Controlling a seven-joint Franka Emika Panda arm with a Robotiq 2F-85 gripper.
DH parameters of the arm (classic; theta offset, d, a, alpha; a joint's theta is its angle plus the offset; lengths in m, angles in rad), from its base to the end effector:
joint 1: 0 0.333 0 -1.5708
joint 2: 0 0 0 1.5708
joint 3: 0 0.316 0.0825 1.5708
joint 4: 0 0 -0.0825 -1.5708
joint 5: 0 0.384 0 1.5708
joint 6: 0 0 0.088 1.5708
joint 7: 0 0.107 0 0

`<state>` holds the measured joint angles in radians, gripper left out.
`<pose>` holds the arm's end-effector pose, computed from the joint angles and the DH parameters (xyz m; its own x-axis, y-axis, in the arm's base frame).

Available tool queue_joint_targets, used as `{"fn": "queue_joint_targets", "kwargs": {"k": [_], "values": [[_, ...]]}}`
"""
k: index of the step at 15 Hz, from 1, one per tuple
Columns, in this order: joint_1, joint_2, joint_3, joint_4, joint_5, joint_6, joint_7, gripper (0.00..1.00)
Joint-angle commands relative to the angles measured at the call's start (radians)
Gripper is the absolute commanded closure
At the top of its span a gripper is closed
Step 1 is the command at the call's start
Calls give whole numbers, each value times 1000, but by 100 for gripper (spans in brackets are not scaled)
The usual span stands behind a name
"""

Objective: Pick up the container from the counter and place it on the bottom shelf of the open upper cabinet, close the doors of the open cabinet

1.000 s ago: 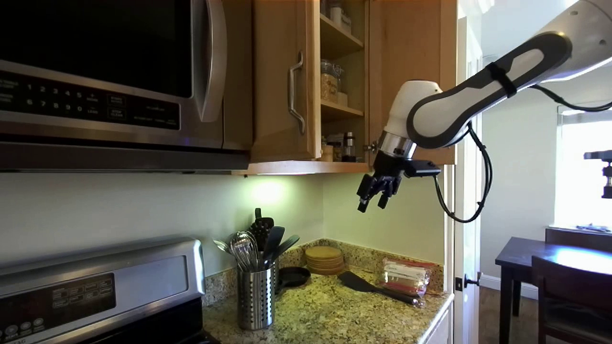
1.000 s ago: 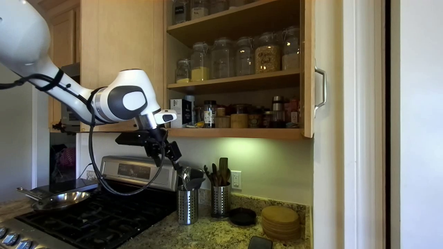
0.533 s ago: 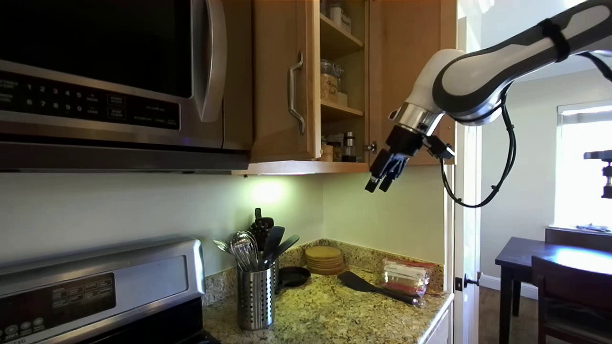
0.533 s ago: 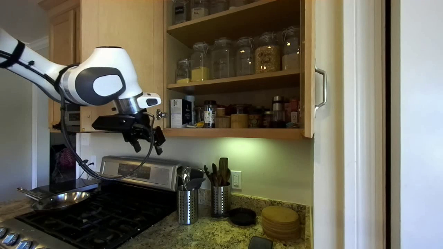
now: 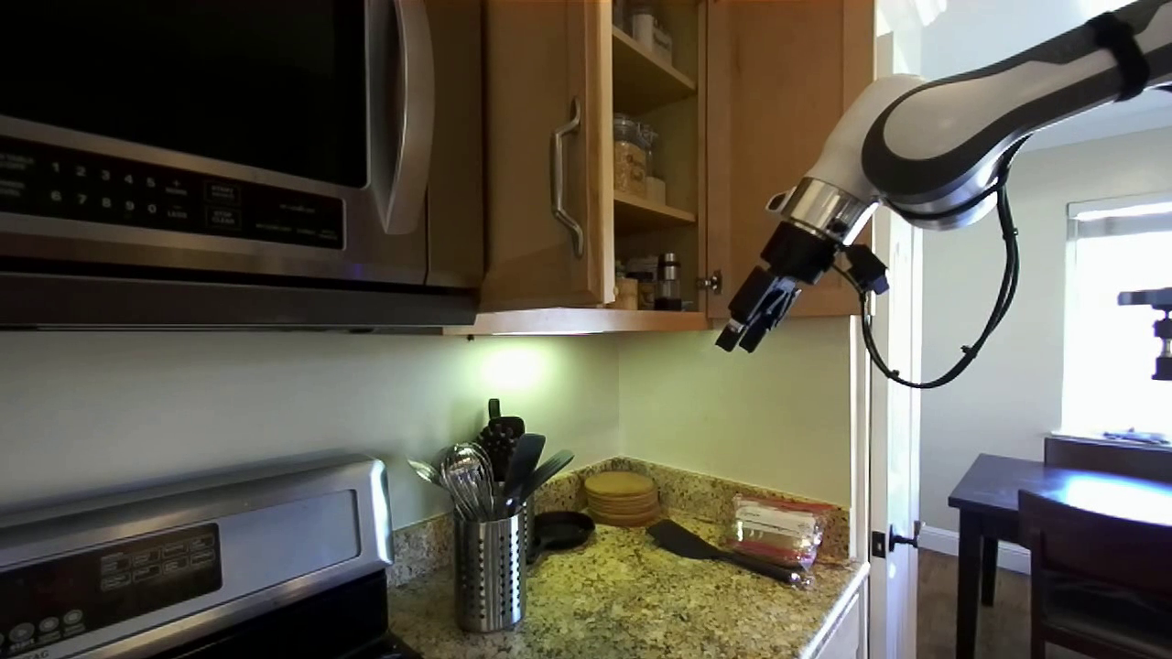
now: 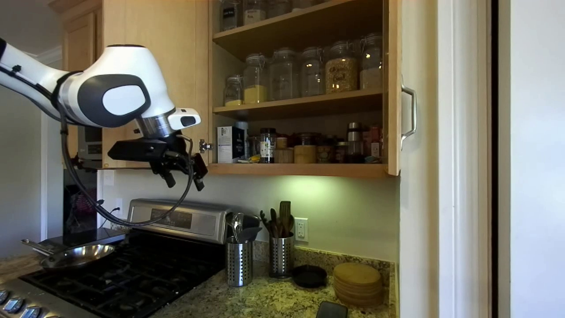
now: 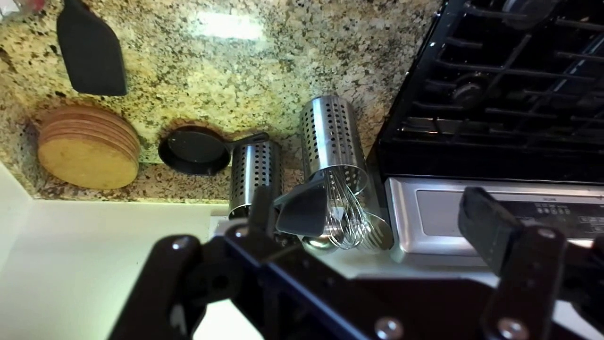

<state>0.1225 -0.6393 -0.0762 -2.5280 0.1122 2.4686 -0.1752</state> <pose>0.4006 0.0144 0.5521 0.8237 0.1125 0.5557 0.1717 -0.9836 -0.0553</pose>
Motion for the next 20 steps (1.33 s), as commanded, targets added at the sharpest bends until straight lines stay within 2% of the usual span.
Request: {"fn": "queue_joint_targets", "kwargs": {"k": [1,6,14,17,20], "values": [[64,-30,-17,7,57,-26,-53,0],[197,-98,-19,22,134,-52,-163,0],[350,-136,-14,47,224,-55,-241,0],[394,-128,0,67,250,-45,-257,0],[404,-126,53,96,249,-37,-220,0]]}}
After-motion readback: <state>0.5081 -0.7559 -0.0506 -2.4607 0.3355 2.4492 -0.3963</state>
